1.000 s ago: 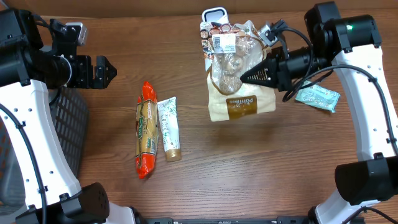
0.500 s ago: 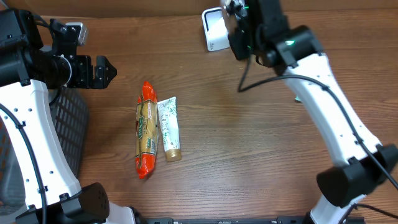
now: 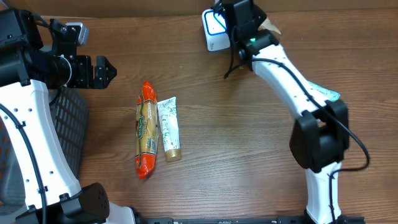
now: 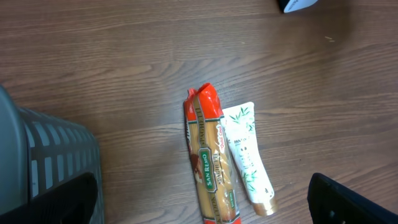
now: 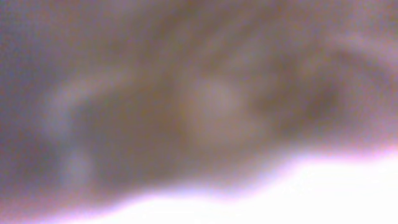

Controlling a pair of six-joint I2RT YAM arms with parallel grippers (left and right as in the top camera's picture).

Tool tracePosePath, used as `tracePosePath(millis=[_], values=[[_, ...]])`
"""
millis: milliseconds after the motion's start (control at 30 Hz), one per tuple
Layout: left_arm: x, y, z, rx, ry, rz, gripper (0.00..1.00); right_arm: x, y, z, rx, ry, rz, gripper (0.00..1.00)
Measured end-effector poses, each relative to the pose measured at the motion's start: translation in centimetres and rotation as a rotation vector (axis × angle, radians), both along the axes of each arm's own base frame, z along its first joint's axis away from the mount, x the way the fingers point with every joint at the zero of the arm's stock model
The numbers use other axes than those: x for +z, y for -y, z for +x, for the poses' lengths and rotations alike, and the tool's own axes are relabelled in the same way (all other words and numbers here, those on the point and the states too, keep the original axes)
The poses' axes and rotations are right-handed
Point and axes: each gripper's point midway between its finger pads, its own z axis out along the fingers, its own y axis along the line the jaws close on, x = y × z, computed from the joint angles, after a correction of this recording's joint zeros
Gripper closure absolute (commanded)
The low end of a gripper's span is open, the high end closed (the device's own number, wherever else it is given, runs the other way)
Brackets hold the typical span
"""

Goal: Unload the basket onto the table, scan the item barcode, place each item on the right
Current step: 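Lift the snack bag to the white scanner with the right gripper, then carry the snack bag right and drop it beside the wipes pack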

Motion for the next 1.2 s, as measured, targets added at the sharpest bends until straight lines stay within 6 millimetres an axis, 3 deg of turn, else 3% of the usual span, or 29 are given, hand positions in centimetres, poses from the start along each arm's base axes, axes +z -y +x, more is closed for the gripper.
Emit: tracePosePath(millis=[233,367,900,1200], values=[[0.0,0.0,0.0,0.000,0.000,0.000,0.00,-5.6,-0.5,1.4,0.080,-0.080,-0.186,0.96],[0.0,0.0,0.0,0.000,0.000,0.000,0.01,-7.8,-0.6,1.5,0.098,-0.114,-0.227,0.96],[0.0,0.0,0.0,0.000,0.000,0.000,0.00,-8.0,-0.6,1.5,0.080,-0.107,-0.266,0.96],[0.0,0.0,0.0,0.000,0.000,0.000,0.01,-7.1,-0.1,1.1,-0.011,-0.068,-0.289,0.96]])
